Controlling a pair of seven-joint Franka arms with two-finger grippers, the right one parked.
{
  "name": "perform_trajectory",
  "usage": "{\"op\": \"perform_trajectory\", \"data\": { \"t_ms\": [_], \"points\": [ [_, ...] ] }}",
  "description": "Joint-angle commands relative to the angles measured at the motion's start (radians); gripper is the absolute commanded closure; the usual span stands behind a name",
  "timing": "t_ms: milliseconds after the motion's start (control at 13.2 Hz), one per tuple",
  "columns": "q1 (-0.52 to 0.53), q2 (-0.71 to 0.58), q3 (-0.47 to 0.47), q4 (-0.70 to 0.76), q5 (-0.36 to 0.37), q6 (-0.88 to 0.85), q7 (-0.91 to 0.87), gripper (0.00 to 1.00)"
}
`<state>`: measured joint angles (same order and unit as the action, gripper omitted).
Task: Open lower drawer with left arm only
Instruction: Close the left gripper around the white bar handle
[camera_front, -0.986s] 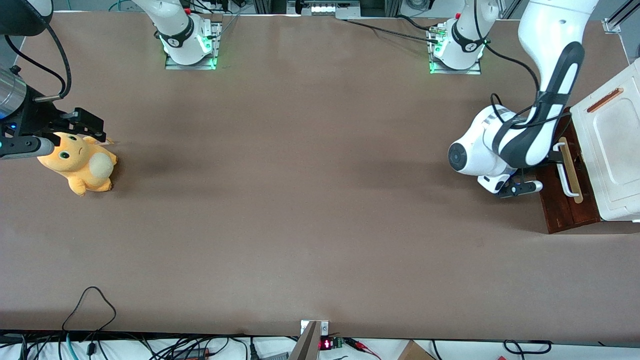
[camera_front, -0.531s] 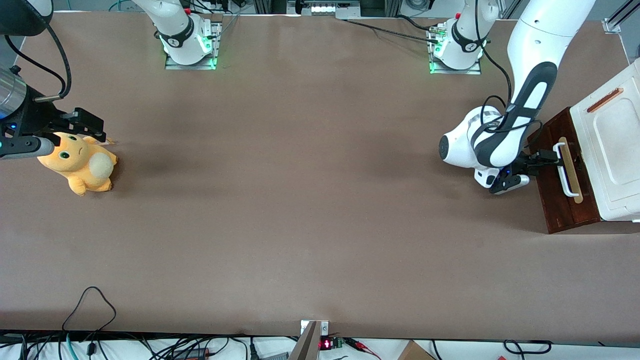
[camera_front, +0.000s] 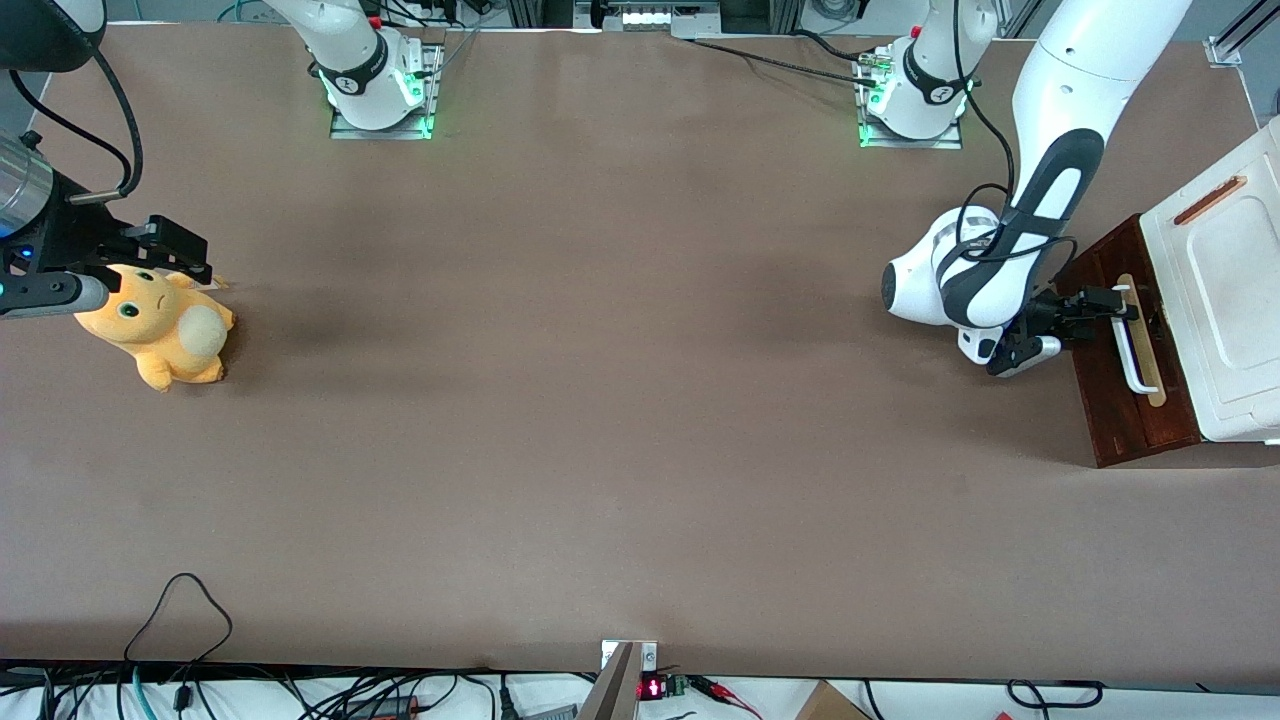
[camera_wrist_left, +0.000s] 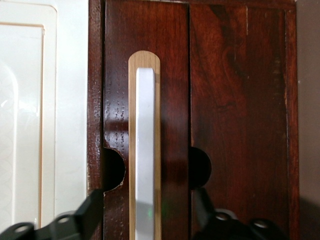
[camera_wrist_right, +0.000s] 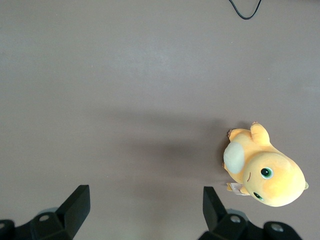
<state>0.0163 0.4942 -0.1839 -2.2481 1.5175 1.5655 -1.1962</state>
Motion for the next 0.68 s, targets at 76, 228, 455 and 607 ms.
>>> {"op": "perform_trajectory", "data": {
  "t_ms": [76, 228, 455, 607],
  "points": [
    [0.002, 0.009, 0.003, -0.004, 0.03, -0.022, -0.017, 0.41],
    [0.002, 0.009, 0.006, -0.002, 0.036, -0.022, -0.017, 0.41],
    [0.004, 0.012, 0.012, -0.001, 0.052, -0.022, -0.017, 0.47],
    [0.004, 0.012, 0.015, -0.002, 0.056, -0.022, -0.017, 0.53]
  ]
}}
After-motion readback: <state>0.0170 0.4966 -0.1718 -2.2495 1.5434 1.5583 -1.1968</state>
